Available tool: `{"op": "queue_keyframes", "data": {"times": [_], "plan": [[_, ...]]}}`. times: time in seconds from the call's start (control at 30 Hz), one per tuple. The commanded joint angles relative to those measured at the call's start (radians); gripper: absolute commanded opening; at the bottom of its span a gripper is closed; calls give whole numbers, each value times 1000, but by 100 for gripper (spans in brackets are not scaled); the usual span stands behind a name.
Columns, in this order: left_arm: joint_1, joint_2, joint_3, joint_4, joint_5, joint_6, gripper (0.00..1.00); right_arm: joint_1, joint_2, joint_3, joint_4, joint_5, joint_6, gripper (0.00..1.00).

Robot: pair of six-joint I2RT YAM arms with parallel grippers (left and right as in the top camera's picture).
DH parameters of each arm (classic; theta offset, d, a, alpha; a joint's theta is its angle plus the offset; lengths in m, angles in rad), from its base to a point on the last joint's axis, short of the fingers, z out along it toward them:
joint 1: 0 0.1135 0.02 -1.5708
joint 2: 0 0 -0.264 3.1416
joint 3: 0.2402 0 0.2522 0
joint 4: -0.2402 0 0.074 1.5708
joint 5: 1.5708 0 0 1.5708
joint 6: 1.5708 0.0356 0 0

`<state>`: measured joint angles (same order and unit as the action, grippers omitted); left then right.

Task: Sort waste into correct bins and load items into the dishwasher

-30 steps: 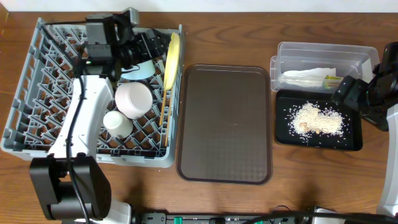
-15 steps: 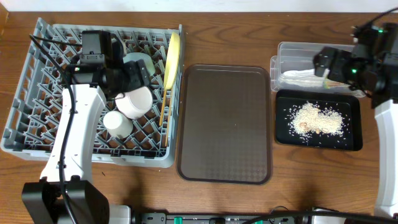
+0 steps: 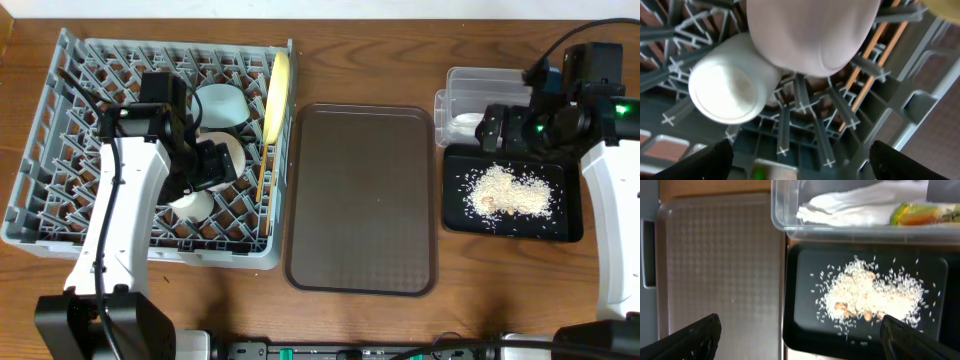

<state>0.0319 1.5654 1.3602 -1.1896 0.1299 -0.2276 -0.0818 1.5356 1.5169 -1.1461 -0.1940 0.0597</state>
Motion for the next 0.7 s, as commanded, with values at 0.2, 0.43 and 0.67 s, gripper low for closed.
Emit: {"op": "queue_keyframes", "data": {"times": [0.2,0.43,0.67], "plan": [[-70,-313,-222,124,-15,98,90,5,-281,-280,168,28,7,99],[-156,-712,-518,376,-19,103,91,4,-627,-570,320,74,6,99],[-156,-901,-586,358,-19,103,97,4,-753,-632,190,73,7,99]]}}
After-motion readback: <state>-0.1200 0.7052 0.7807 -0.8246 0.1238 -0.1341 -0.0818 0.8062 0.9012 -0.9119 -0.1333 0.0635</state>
